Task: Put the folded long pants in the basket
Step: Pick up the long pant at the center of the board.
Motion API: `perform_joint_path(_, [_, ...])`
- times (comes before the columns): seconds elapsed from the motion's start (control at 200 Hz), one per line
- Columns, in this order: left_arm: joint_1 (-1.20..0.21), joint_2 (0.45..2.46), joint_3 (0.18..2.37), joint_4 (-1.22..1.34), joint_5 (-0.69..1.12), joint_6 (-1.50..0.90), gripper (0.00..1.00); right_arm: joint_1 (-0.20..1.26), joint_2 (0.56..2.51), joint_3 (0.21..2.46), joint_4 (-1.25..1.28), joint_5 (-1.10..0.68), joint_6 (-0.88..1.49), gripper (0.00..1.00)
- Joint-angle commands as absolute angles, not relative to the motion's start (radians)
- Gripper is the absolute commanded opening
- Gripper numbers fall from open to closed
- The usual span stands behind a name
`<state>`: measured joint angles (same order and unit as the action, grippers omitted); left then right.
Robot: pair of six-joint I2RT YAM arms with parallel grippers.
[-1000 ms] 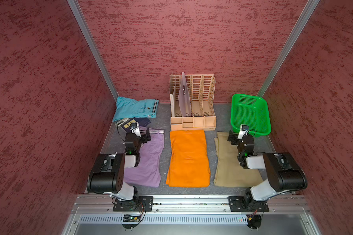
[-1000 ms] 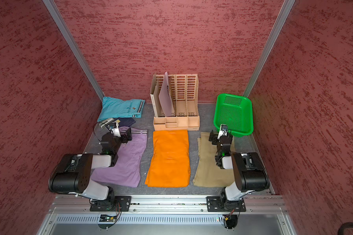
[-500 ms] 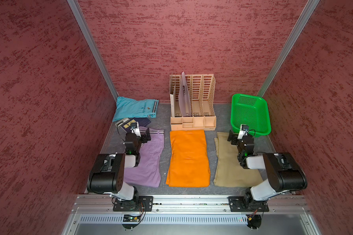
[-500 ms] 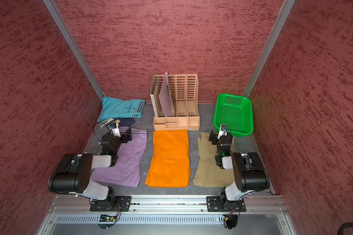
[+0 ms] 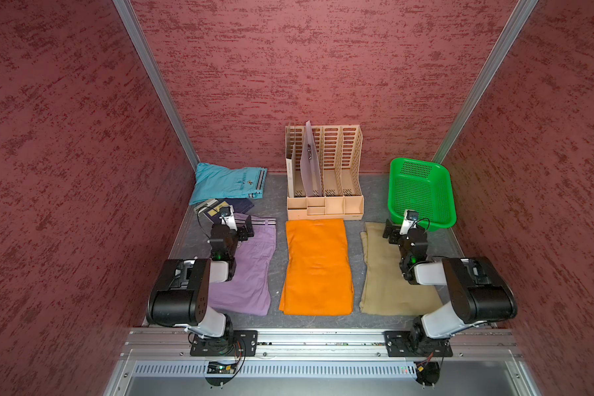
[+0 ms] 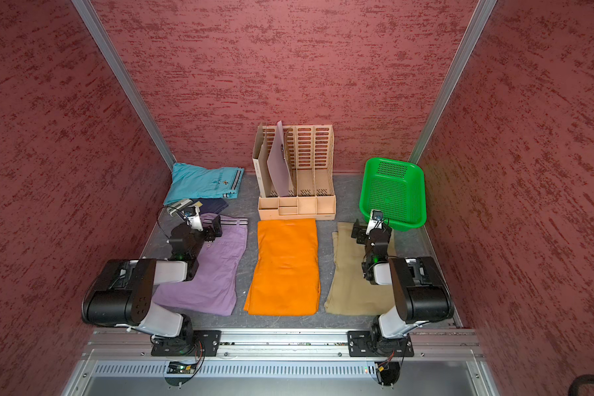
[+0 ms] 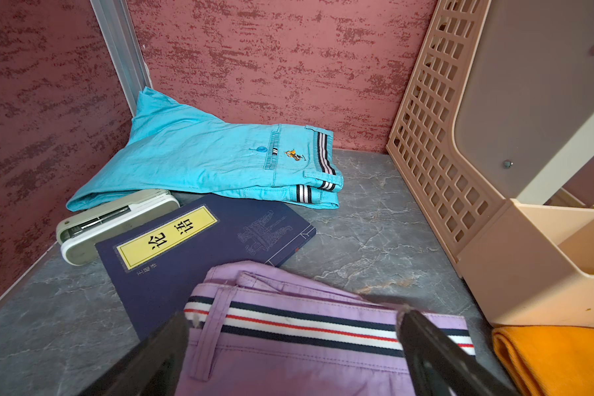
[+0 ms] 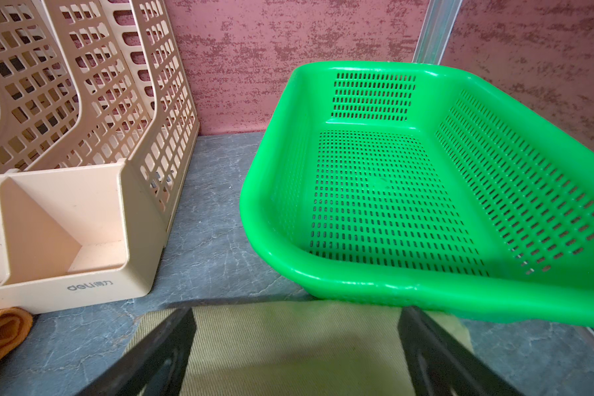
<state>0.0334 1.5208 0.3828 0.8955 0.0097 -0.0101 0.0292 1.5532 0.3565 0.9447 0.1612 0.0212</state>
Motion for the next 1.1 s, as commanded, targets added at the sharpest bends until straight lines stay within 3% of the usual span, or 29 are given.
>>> perform_joint_path(0.0, [0.031,1.533,0.377,0.894,0.016,0.0,1.0,0.033,1.549,0.372,0.948,0.159,0.018,0.98])
perform_joint_path(0.115, [-0.033,1.434,0.391,0.808,-0.213,-0.002,1.0,0.033,1.535,0.361,0.96,0.183,0.024,0.98])
perform_joint_path(0.2, [-0.055,1.272,0.463,0.564,-0.232,-0.01,1.0,0.047,1.443,0.308,0.987,0.175,0.002,0.98])
perform_joint_path(0.336, [-0.021,1.065,0.627,0.053,-0.241,-0.339,1.0,0.094,1.142,0.385,0.596,0.27,0.085,0.98])
perform_joint_path(0.401, [0.047,1.0,0.662,-0.107,-0.112,-0.465,1.0,0.093,1.027,0.459,0.348,0.292,0.263,0.98])
perform_joint_path(0.516, [0.198,0.947,0.649,-0.167,0.383,-0.606,1.0,0.093,0.937,0.578,0.013,0.102,0.36,0.98])
perform_joint_path(0.606, [0.161,0.942,0.682,-0.293,0.526,-0.572,1.0,0.093,0.95,0.667,-0.245,-0.033,0.446,0.98])
perform_joint_path(0.721, [-0.016,0.927,0.715,-0.448,0.482,-0.517,1.0,0.098,1.016,0.714,-0.439,-0.179,0.487,0.93])
perform_joint_path(0.932, [-0.281,0.94,0.669,-0.477,0.48,-0.54,0.98,0.158,1.234,0.817,-0.561,-0.166,0.5,0.91])
perform_joint_path(1.097, [-0.38,0.991,0.638,-0.459,0.446,-0.555,0.95,0.199,1.427,0.916,-0.57,-0.105,0.467,0.92])
